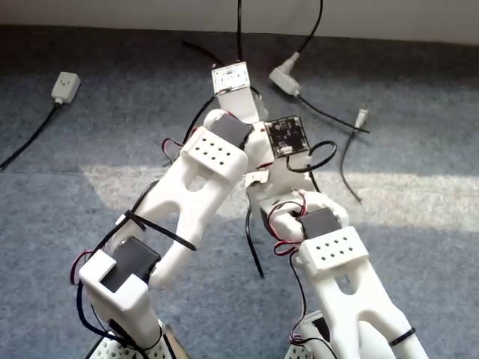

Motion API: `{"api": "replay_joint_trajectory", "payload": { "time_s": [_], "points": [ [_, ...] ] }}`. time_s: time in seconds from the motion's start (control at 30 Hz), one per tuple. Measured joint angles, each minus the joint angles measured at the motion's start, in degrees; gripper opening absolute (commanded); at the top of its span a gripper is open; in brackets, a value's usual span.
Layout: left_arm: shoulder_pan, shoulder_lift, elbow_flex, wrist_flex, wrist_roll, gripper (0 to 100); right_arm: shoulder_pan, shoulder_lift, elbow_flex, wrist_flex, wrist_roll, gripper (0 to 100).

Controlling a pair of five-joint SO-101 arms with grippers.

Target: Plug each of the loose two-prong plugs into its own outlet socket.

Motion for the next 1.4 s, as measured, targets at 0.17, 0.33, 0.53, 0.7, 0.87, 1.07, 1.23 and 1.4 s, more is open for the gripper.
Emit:
{"api": "replay_joint_trajectory", "payload": {
  "time_s": [0.17, 0.33, 0.53, 0.7, 0.87, 1.07, 1.23, 1.4],
  "points": [
    [0.4, 0.0, 0.6, -1.4, 0.0, 1, 4.7, -2.2, 0.0, 2.1, 0.1, 26.5],
    [-0.4, 0.0, 0.6, -1.6, 0.2, 1, 7.3, -9.7, -0.4, 4.7, 0.6, 26.5],
    [-1.8, 0.0, 0.6, -1.7, 0.1, 1, 11.7, -14.1, -0.7, 6.7, 2.4, 26.5],
    [-2.9, 0.0, 0.8, -3.0, 0.2, 1, 17.0, -13.8, -0.7, 6.7, 2.4, 26.5],
    [-3.2, 0.0, 0.9, -3.4, 0.0, 1, 22.2, -12.9, 2.4, 6.8, 2.4, 26.5],
    [-2.9, 0.0, 1.1, -6.6, -5.7, 1, 23.5, -12.9, 10.3, 6.5, 2.4, 26.5],
    [-3.2, 0.0, 1.1, -7.0, -6.6, 1, 23.2, -12.9, 19.3, 0.2, 2.4, 26.5],
    [-3.3, 0.0, 1.1, -6.9, -3.0, 1, 23.1, -12.9, 25.8, -4.3, 1.9, 26.5]
  ]
}}
